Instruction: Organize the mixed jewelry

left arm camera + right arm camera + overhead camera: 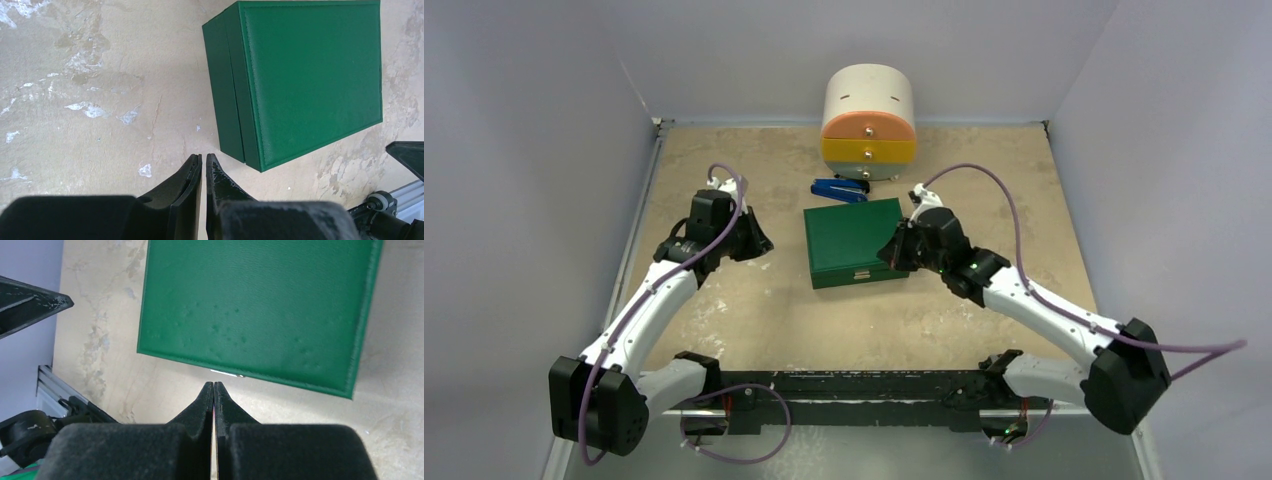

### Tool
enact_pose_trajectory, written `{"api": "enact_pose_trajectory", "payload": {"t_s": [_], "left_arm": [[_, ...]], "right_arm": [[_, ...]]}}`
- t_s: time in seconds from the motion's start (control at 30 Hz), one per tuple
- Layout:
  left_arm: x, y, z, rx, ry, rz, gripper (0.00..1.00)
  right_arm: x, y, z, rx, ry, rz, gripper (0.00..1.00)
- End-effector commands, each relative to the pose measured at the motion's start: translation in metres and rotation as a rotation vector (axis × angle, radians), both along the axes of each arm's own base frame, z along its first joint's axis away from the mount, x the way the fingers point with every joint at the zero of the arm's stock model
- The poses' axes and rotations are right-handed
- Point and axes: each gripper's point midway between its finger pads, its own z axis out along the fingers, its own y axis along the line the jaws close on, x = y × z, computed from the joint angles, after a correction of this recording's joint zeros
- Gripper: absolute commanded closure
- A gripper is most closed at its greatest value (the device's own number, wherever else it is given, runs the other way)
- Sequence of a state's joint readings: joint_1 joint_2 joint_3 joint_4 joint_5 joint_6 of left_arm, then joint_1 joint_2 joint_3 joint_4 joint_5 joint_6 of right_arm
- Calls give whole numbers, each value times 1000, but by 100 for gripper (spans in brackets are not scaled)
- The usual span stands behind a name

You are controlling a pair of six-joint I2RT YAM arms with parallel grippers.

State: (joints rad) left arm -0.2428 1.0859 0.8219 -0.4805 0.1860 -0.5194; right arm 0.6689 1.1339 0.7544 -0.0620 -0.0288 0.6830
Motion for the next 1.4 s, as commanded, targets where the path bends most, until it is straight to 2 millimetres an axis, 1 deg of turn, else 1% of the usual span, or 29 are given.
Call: {"api": "enact_pose_trajectory", "payload": {"t_s": [0.0, 0.03, 0.13, 0.27, 0.5, 0.8, 0.93, 1.17, 1.37], "left_arm": [[5, -2, 12, 2, -50, -24, 92], [5, -2, 11, 4, -47, -24, 92], [4, -2, 11, 5, -45, -25, 92], [5, -1, 11, 6, -48, -22, 92], [5, -1, 11, 7, -48, -21, 92], [5, -1, 12, 8, -49, -20, 92], [4, 0, 11, 11, -50, -18, 92], [4, 1, 11, 15, -47, -15, 92], [5, 1, 10, 17, -45, -14, 92]], "right_arm": [[17, 18, 12, -84, -69, -4, 100], [19, 24, 15, -98, -80, 2, 100], [22, 34, 10, -165, -90, 10, 100], [24, 41, 1, -247, -89, 12, 100], [18, 51, -13, -334, -85, 30, 100], [20, 46, -32, -417, -67, 7, 100], [18, 46, -43, -441, -49, 13, 100], [-3, 40, -76, -480, 18, 30, 100], [-22, 28, -109, -517, 88, 23, 100]]}}
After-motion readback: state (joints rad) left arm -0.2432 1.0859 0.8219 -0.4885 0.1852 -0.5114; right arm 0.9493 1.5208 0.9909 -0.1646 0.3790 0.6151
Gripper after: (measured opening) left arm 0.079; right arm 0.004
